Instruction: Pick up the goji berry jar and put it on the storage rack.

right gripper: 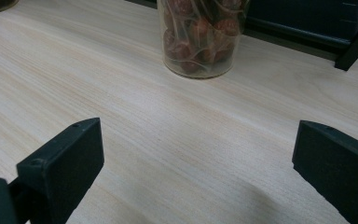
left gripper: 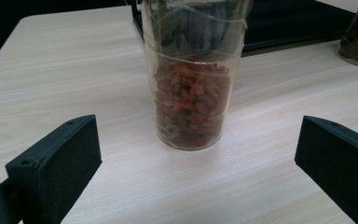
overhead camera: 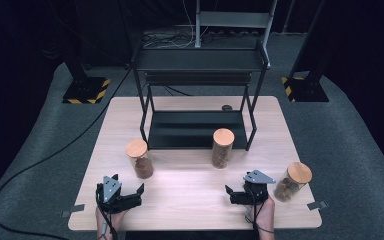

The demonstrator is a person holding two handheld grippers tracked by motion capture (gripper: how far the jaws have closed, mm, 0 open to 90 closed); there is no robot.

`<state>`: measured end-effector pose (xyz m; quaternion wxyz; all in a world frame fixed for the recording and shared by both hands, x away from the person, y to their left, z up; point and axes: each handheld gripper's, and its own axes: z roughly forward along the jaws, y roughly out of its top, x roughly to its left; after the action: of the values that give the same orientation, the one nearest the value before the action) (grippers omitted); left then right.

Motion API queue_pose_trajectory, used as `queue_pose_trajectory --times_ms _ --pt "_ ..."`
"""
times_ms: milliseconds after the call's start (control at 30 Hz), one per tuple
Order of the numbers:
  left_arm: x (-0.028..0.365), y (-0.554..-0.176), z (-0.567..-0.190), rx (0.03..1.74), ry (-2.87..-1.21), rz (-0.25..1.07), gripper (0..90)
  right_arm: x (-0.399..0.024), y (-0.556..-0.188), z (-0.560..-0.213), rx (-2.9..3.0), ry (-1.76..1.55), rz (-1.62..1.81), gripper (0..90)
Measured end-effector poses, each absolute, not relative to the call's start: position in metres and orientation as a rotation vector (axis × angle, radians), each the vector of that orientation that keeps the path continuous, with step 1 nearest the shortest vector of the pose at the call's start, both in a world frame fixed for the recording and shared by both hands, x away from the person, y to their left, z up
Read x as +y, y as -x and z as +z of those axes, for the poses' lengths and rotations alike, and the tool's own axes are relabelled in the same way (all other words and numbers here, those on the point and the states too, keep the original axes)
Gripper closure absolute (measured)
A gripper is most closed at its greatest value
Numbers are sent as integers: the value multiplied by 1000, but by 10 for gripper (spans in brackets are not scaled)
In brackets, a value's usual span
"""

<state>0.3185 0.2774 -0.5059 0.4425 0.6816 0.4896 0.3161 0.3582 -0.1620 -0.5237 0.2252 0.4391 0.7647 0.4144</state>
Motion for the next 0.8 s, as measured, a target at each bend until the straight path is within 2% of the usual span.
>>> queue_pose_trajectory --times_ms 400,800 --pt "268 -334 -506 1224 -1741 792 0 -160 -359 -524 2140 -1189 1129 13" --pt "267 -361 -499 1192 -1707 777 0 -160 -360 -524 2140 -1203 1110 14"
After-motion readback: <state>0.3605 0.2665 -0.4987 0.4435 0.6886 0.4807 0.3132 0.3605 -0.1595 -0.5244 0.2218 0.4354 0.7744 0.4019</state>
